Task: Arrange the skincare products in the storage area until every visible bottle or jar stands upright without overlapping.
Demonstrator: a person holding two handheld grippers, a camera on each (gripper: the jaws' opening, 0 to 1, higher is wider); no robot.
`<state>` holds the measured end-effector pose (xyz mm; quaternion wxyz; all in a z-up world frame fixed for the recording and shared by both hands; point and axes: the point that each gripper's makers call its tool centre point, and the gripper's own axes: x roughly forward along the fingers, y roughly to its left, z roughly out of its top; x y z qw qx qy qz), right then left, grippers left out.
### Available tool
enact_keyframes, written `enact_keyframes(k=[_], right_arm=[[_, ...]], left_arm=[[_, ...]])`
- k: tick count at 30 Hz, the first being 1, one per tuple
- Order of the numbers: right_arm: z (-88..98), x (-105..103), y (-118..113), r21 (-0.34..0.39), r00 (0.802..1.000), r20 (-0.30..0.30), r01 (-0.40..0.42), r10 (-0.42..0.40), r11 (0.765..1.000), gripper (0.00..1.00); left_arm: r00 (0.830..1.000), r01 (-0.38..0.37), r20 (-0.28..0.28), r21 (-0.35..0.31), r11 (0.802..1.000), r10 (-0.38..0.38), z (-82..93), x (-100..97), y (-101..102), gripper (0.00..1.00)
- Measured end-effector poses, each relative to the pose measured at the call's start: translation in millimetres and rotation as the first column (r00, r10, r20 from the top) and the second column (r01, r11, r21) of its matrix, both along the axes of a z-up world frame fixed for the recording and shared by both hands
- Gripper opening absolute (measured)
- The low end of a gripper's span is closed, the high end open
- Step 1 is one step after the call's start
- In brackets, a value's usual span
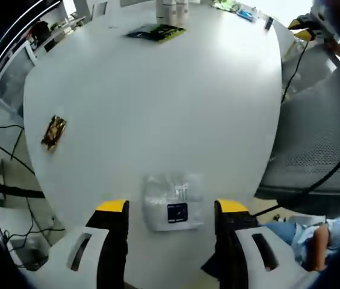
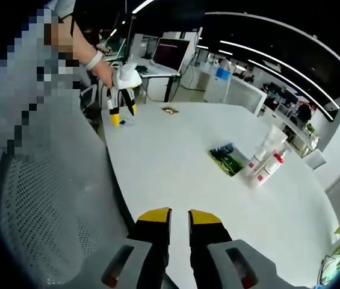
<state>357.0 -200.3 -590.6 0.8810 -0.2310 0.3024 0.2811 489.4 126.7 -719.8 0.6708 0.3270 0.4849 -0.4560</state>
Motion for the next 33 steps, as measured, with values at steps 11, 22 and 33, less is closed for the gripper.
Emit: enact_keyframes(k=[11, 22, 33], right_arm=[[-1.1, -1, 2, -0.001, 1.000, -0.006, -0.009, 0.009, 1.000, 0.05], [-0.1, -1, 0, -0.008, 1.000, 0.002, -0.004, 0.004, 1.000, 0.05], [0.9, 0, -2, -0.023, 1.000, 0.016, 0.000, 0.001, 1.000, 0.03]], left_arm=[[0.998, -0.048, 0.035, -0.088, 0.995, 0.051, -0.4, 2.7, -1, 0.38], [0.998, -0.058, 0.026, -0.080, 0.995, 0.060, -1.1, -1.1, -5, 0.24], [0.998, -0.054, 0.030, -0.133, 0.990, 0.059, 20.7, -8.2, -43, 0.02]])
